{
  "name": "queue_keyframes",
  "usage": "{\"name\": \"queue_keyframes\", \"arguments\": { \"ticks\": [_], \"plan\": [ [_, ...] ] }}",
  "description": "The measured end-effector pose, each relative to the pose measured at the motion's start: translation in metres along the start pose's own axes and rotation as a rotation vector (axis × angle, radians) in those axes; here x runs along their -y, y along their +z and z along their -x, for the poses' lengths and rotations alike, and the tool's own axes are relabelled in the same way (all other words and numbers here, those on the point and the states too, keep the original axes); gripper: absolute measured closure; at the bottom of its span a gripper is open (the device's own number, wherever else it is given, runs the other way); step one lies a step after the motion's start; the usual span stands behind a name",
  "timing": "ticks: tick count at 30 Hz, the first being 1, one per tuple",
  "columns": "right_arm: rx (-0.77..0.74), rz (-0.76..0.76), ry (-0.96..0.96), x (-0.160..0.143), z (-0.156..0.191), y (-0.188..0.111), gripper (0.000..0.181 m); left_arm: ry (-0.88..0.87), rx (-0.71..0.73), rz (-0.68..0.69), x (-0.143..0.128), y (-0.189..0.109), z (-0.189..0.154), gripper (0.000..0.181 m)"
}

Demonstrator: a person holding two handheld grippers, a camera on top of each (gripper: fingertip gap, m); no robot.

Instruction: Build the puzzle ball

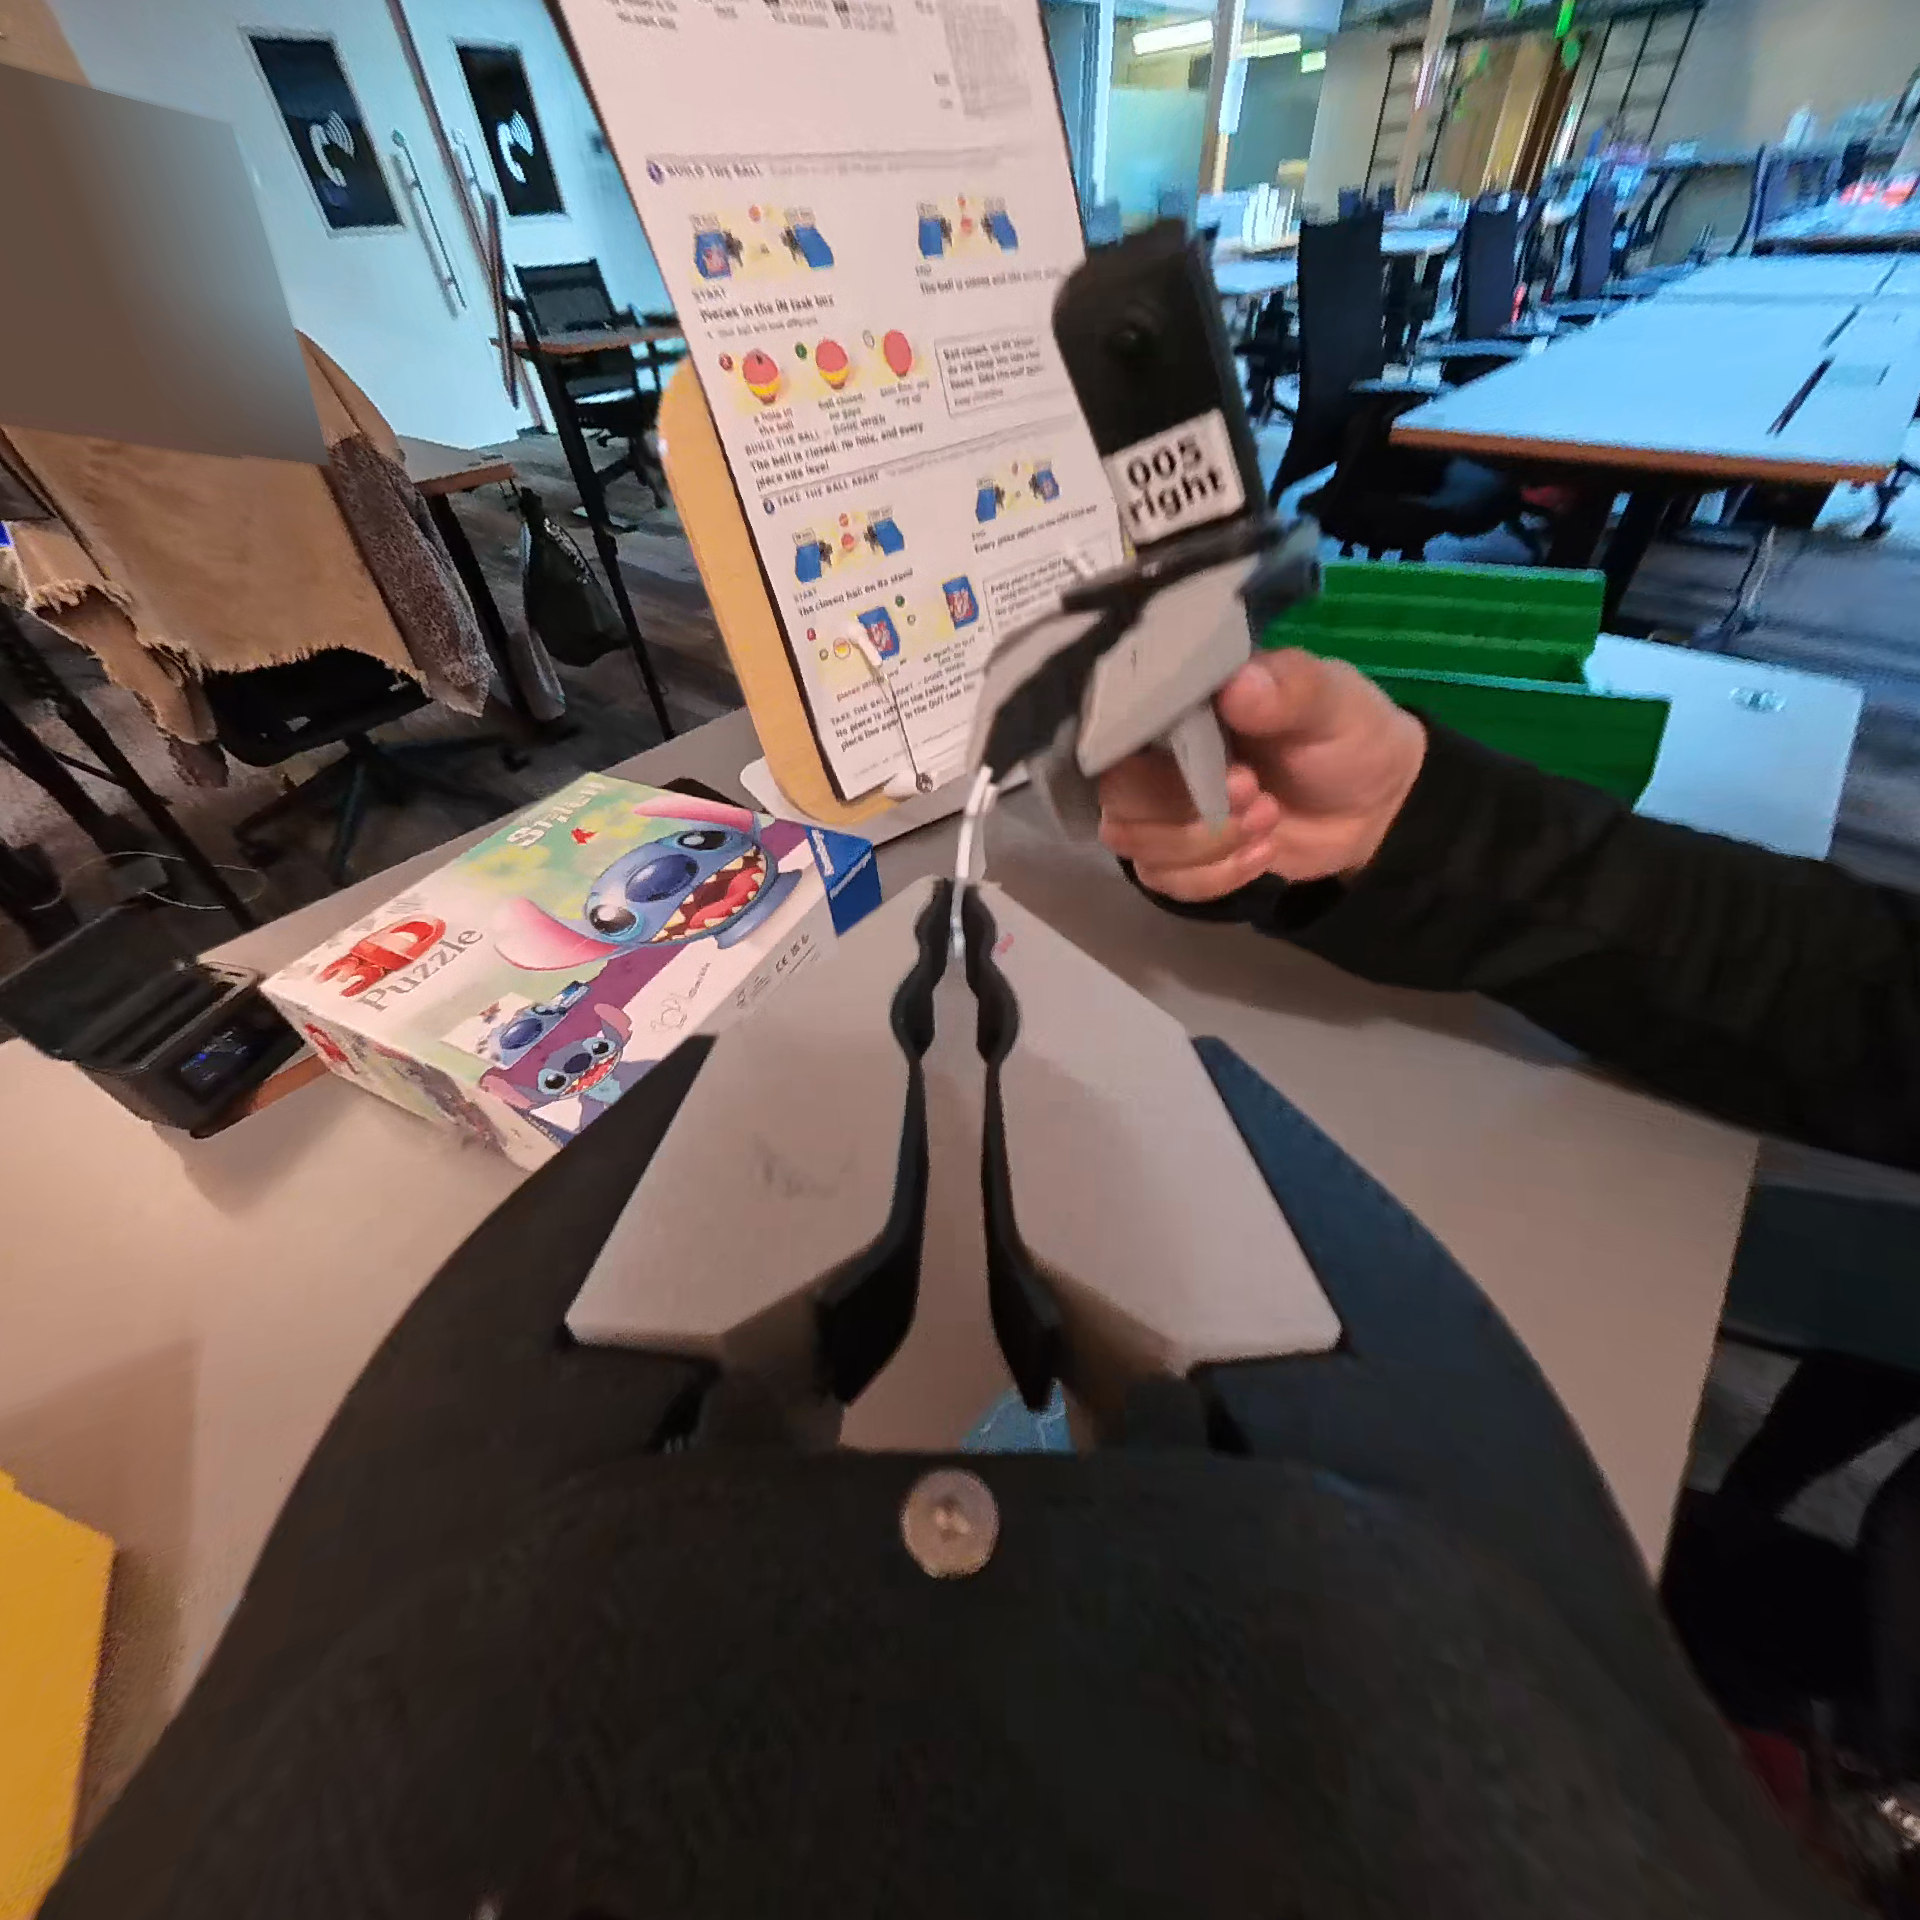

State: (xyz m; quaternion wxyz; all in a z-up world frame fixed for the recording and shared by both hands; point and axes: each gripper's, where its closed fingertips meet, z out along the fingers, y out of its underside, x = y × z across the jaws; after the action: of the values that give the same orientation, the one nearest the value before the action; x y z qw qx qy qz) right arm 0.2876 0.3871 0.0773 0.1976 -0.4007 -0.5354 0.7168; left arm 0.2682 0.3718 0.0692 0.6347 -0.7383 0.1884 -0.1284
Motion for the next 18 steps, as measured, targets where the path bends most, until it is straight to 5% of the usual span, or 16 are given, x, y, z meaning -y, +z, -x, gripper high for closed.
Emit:
{"name": "queue_keyframes", "arguments": {
  "ticks": [7,18],
  "plan": [
    [-0.049,0.0,-0.161,-0.002,0.005,0.012,0.174,-0.1,-0.054,-0.074,0.013,0.0,-0.009,0.181],
    [-0.12,0.033,-0.279,0.0,0.014,0.015,0.181,-0.139,-0.105,0.003,-0.003,0.013,-0.022,0.181]
  ]
}}
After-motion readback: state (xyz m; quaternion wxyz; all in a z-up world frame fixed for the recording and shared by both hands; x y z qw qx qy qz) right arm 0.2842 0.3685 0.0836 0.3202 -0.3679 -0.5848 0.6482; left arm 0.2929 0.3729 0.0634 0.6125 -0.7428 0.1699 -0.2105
